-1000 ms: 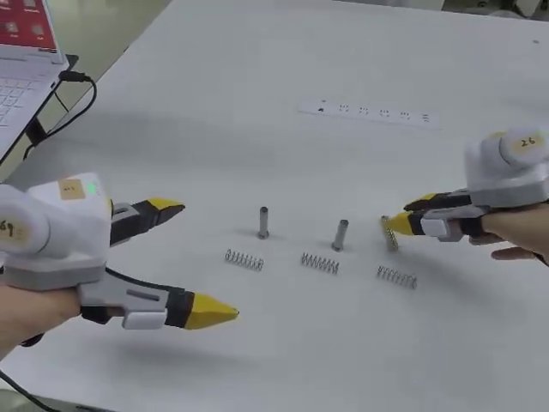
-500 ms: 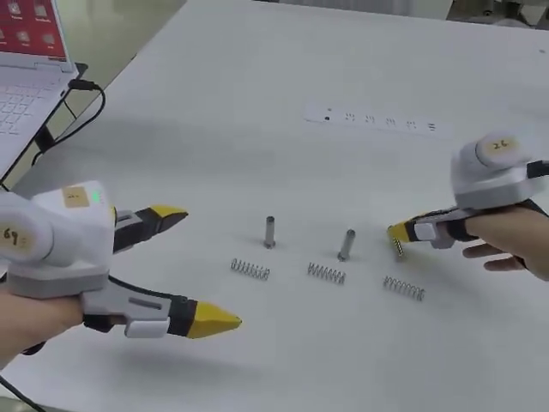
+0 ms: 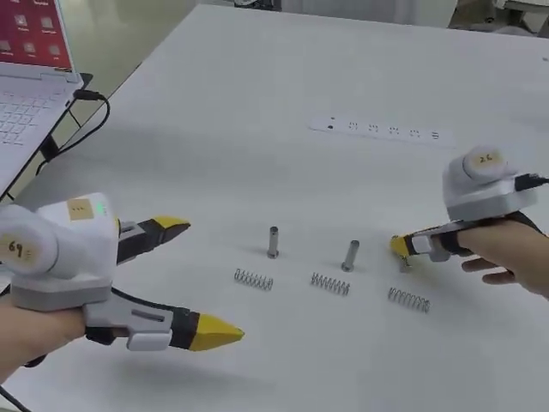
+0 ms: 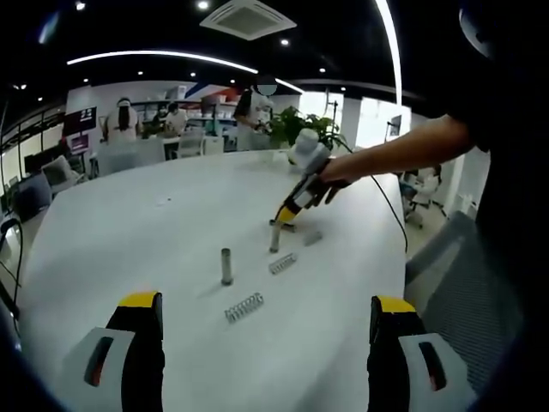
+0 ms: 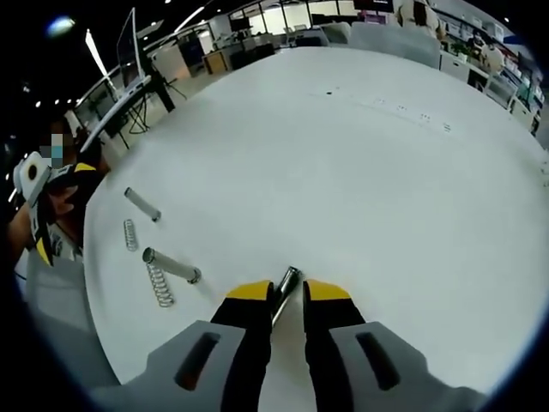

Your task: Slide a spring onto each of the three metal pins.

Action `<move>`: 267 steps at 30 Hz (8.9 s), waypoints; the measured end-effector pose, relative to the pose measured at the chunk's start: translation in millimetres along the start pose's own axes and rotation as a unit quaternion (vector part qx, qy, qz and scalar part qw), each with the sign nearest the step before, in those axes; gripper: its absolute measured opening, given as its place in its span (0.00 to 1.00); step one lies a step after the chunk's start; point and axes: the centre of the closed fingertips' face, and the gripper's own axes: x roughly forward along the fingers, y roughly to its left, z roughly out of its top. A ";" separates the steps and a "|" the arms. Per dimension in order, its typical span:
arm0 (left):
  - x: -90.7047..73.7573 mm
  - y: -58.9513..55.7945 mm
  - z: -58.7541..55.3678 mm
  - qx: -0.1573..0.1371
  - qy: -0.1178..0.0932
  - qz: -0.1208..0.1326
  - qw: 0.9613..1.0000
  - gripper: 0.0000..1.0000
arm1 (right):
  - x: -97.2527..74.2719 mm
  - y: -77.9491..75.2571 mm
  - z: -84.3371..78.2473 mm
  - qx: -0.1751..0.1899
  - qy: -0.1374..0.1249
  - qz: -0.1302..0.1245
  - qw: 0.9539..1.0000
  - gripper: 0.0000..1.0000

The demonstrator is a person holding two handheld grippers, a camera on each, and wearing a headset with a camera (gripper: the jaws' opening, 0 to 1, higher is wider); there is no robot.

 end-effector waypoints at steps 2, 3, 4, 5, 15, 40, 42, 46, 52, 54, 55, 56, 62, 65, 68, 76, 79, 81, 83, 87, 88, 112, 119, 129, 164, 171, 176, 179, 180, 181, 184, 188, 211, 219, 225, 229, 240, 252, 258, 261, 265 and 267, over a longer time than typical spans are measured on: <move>0.2 -0.6 -1.2 0.000 0.002 -0.001 1.000 0.98 | 0.9 -0.1 0.3 0.003 0.001 -0.001 1.000 0.10; 0.3 -0.8 -1.8 0.001 0.003 -0.001 1.000 0.98 | 1.2 -0.2 0.4 0.004 0.002 -0.003 1.000 0.10; 0.2 -0.9 -2.1 0.001 0.004 0.000 1.000 0.98 | 1.4 -0.6 0.1 0.007 0.004 -0.006 1.000 0.09; 0.2 -1.0 -2.1 0.001 0.003 -0.001 1.000 0.98 | 1.6 -0.2 0.3 0.006 0.004 -0.007 1.000 0.09; -1.1 -1.0 -5.2 -0.001 0.004 0.002 1.000 0.98 | 0.8 -1.7 -2.3 0.022 0.005 -0.022 1.000 0.06; 3.9 -4.2 -6.0 -0.004 0.001 0.001 1.000 0.98 | -27.4 2.3 -6.6 -0.001 -0.050 -0.009 0.999 0.05; 4.6 -4.9 -5.6 -0.005 0.000 0.001 1.000 0.98 | -29.2 3.7 -6.1 -0.006 -0.058 -0.008 0.998 0.05; 4.9 -5.5 -4.9 -0.005 -0.001 0.000 1.000 0.98 | -32.9 4.0 -3.4 -0.023 -0.077 -0.017 0.997 0.05; 3.5 -5.2 -6.2 -0.005 0.000 0.001 1.000 0.98 | -38.1 7.6 1.1 -0.024 -0.102 -0.014 0.994 0.05; 3.4 -5.7 -6.5 -0.006 0.000 0.000 1.000 0.98 | -38.8 9.4 1.4 -0.031 -0.108 -0.014 0.994 0.05; 3.3 -5.6 -6.4 -0.006 -0.001 0.000 1.000 0.98 | -39.7 10.0 1.6 -0.036 -0.111 -0.015 0.993 0.05; 3.2 -5.7 -6.4 -0.006 -0.001 0.000 1.000 0.98 | -40.1 10.6 1.9 -0.039 -0.113 -0.015 0.993 0.05; 3.0 -5.8 -6.9 -0.006 -0.001 0.000 1.000 0.98 | -41.8 12.7 2.8 -0.044 -0.124 -0.010 0.991 0.05; 3.2 -5.4 -5.8 -0.006 -0.003 0.001 1.000 0.98 | -42.1 13.9 4.7 -0.049 -0.130 -0.009 0.990 0.05; 3.4 -5.4 -5.2 -0.006 -0.004 0.001 1.000 0.98 | -41.5 13.5 6.6 -0.050 -0.135 -0.010 0.990 0.05; 2.7 -5.4 -5.9 -0.006 -0.002 0.001 1.000 0.98 | -44.0 13.4 7.4 -0.059 -0.142 -0.012 0.988 0.05; 2.6 -5.2 -5.4 -0.006 -0.003 0.002 1.000 0.98 | -45.0 14.3 6.5 -0.065 -0.142 -0.012 0.988 0.05; 2.4 -5.2 -5.0 -0.006 -0.003 0.001 1.000 0.98 | -46.1 15.7 4.9 -0.076 -0.141 -0.014 0.987 0.06; 2.3 -5.1 -4.7 -0.006 -0.003 0.002 1.000 0.98 | -47.0 16.8 3.2 -0.088 -0.140 -0.016 0.986 0.06; 1.9 -6.0 -5.7 -0.006 -0.001 0.000 1.000 0.98 | -49.5 18.0 -2.1 -0.105 -0.141 -0.020 0.984 0.06; 2.1 -6.3 -6.3 -0.006 0.000 -0.001 1.000 0.98 | -49.8 17.7 -2.3 -0.106 -0.141 -0.021 0.984 0.06; 4.1 -11.0 -6.9 -0.006 0.003 -0.004 1.000 0.98 | -52.1 19.4 -10.3 -0.126 -0.125 -0.020 0.984 0.06; 4.4 -11.4 -6.0 -0.005 0.003 -0.003 1.000 0.98 | -53.5 17.2 -11.5 -0.122 -0.125 -0.018 0.984 0.10; 4.3 -11.4 -6.6 -0.005 0.004 -0.003 1.000 0.98 | -57.8 17.4 -12.1 -0.109 -0.135 -0.015 0.985 0.21; 6.3 -12.0 -5.3 -0.028 0.002 -0.004 1.000 0.98 | -80.5 16.3 -32.7 -0.138 -0.138 -0.028 0.980 0.33; 6.6 -11.5 -7.3 -0.036 0.006 -0.003 0.999 0.98 | -80.9 22.2 -37.9 -0.151 -0.131 -0.018 0.980 0.32; 5.2 -11.6 -11.0 -0.038 0.014 -0.002 0.999 0.98 | -76.2 33.4 -47.6 -0.172 -0.116 -0.001 0.978 0.30; 4.3 -10.9 -12.4 -0.040 0.016 -0.001 0.999 0.98 | -73.1 38.0 -51.9 -0.196 -0.104 0.005 0.975 0.30; 4.1 -10.8 -12.6 -0.040 0.017 0.000 0.999 0.98 | -72.4 39.9 -52.2 -0.202 -0.103 0.006 0.974 0.30; 3.8 -11.0 -12.5 -0.040 0.016 0.000 0.999 0.98 | -70.5 41.3 -52.6 -0.206 -0.102 0.011 0.973 0.30; 3.7 -11.0 -12.6 -0.039 0.016 0.000 0.999 0.98 | -67.5 45.7 -53.7 -0.217 -0.096 0.019 0.971 0.29; 4.3 -11.9 -13.9 -0.042 0.020 -0.001 0.999 0.98 | -61.6 49.0 -56.2 -0.239 -0.085 0.029 0.967 0.29; 3.5 -14.0 -16.7 -0.045 0.025 -0.005 0.999 0.97 | -43.1 46.4 -69.7 -0.259 -0.037 0.046 0.964 0.20; 2.5 -12.6 -17.1 -0.046 0.026 -0.002 0.999 0.97 | -41.0 44.9 -74.5 -0.264 -0.027 0.048 0.963 0.12; 3.6 -13.8 -16.1 -0.045 0.025 -0.004 0.999 0.97 | -39.7 45.1 -75.1 -0.268 -0.024 0.048 0.962 0.09; 4.4 -13.3 -15.5 -0.045 0.025 -0.004 0.999 0.97 | -38.9 47.0 -74.3 -0.275 -0.025 0.052 0.960 0.09; 5.6 -13.9 -15.1 -0.044 0.026 -0.005 0.999 0.96 | -40.4 47.7 -73.3 -0.296 -0.028 0.056 0.953 0.08; 10.4 -18.9 -12.4 -0.039 0.021 -0.012 0.999 0.96 | -58.3 53.9 -62.5 -0.306 -0.045 0.059 0.949 0.08; 10.2 -25.3 -9.4 -0.034 0.014 -0.024 0.999 0.94 | -68.3 64.9 -60.3 -0.320 -0.050 0.067 0.944 0.08; 10.4 -30.3 -8.3 -0.033 0.011 -0.035 0.999 0.90 | -69.4 67.3 -60.1 -0.324 -0.052 0.071 0.942 0.08; 12.6 -36.8 -5.0 -0.031 0.008 -0.044 0.999 0.88 | -71.6 72.2 -59.3 -0.318 -0.056 0.078 0.943 0.08; 13.9 -39.5 -4.5 -0.031 0.008 -0.050 0.998 0.87 | -74.3 76.0 -57.9 -0.317 -0.061 0.082 0.943 0.08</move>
